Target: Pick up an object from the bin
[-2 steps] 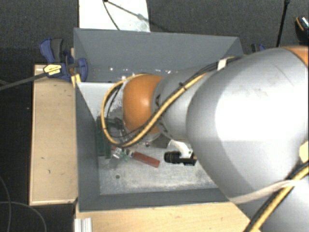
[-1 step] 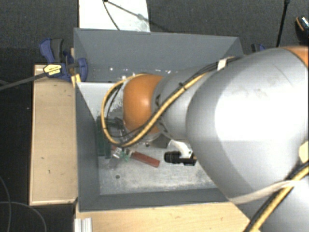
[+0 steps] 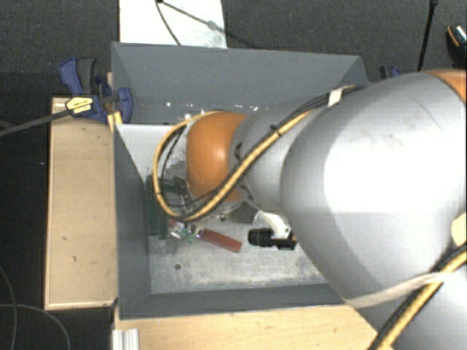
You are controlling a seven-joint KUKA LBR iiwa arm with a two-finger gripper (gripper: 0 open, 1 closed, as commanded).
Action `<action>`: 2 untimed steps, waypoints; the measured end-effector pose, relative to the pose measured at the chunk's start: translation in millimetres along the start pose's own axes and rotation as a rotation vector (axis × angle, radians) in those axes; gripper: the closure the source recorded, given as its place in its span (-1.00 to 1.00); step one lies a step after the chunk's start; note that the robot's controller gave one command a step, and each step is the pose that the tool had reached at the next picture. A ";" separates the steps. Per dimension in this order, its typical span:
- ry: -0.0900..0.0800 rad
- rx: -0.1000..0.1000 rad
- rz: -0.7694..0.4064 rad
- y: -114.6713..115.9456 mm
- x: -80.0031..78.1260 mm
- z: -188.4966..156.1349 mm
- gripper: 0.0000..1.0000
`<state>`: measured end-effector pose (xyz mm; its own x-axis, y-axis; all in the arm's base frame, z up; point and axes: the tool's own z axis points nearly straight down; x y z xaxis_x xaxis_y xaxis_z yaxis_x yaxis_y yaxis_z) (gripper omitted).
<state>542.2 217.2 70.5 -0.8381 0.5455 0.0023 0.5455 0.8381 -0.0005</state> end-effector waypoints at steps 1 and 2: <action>0.000 0.000 0.001 -0.1 0.0 0.1 1.00; -0.007 -0.008 -0.003 1.5 -1.4 -84.8 1.00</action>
Offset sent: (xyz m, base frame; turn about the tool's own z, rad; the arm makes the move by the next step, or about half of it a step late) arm 0.0000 0.0000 0.0000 0.0000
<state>544.3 217.6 155.3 -0.8397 0.5430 -0.0047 0.5430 0.8397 0.0078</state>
